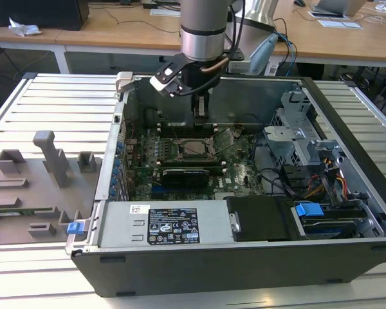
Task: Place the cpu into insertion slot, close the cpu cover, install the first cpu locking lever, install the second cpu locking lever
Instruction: 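Place the cpu into insertion slot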
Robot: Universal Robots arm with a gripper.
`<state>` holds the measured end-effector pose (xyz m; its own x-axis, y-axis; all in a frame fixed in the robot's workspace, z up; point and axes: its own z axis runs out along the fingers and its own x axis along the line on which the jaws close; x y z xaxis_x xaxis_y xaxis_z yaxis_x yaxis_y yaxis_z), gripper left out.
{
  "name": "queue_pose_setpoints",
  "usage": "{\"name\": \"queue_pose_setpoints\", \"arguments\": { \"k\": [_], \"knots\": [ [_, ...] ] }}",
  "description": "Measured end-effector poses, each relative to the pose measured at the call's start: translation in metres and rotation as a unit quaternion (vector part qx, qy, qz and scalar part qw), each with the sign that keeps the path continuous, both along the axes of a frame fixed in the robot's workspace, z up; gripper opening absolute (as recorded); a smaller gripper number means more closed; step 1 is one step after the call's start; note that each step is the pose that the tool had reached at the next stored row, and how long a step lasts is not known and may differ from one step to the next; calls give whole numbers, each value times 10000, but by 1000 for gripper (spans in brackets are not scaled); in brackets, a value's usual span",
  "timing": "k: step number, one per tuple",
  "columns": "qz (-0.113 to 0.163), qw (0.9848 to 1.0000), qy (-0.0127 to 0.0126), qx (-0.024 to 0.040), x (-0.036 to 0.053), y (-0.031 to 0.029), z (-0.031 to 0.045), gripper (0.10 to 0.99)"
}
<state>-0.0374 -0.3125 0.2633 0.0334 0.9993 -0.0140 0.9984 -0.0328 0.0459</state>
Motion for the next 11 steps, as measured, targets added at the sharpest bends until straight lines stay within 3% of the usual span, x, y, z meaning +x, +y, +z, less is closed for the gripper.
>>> {"name": "queue_pose_setpoints", "arguments": {
  "k": [11],
  "knots": [
    [0,10000,0,0,0,0,174,106]
  ]
}}
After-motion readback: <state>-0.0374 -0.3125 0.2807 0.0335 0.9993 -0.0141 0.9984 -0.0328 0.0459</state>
